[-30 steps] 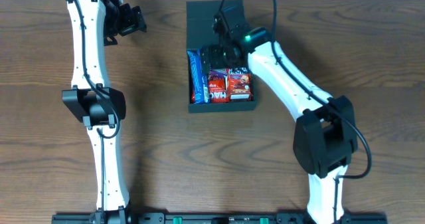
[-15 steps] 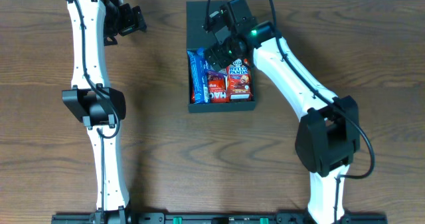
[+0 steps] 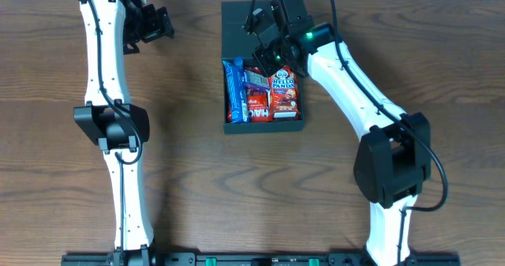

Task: Pack container
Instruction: 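Push the mint tin down between the snacks with the right gripper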

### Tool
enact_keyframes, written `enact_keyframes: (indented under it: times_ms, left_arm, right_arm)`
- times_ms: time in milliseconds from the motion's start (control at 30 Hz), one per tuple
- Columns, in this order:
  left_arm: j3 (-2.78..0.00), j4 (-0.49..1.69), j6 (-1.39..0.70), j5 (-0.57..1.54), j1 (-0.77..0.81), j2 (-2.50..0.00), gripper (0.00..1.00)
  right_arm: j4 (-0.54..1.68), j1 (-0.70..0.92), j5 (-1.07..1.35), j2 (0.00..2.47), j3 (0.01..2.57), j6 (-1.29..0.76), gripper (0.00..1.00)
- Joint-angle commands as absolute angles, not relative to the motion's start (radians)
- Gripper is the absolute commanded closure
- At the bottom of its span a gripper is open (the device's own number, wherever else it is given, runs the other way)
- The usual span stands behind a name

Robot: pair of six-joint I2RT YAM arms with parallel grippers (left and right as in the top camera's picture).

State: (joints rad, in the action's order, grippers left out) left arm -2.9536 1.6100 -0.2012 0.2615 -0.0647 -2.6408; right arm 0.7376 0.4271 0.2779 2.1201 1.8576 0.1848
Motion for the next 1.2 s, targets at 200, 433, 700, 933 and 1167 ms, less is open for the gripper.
enact_keyframes:
  times_ms: [200, 433, 700, 933, 1167]
  left_arm:
    - [-2.974, 1.647, -0.179, 0.255, -0.065, -2.630, 0.05]
    - [-2.974, 1.648, -0.179, 0.255, -0.065, -2.630, 0.05]
    - [-2.974, 1.649, -0.179, 0.255, -0.065, -2.630, 0.05]
    - [-2.974, 1.648, -0.179, 0.255, -0.065, -2.630, 0.05]
    - [-2.974, 1.645, -0.179, 0.254, -0.065, -2.631, 0.05]
  right_arm:
    - [0.765, 0.455, 0.352, 2.131, 1.843, 0.154, 0.99]
    - [0.815, 0.464, 0.357, 2.168, 1.838, 0.159, 0.99]
    - [0.825, 0.469, 0.356, 2.213, 1.838, 0.166, 0.99]
    - [0.826, 0.458, 0.356, 2.195, 1.890, 0.165, 0.99]
    - [0.836, 0.457, 0.329, 2.165, 1.944, 0.251, 0.47]
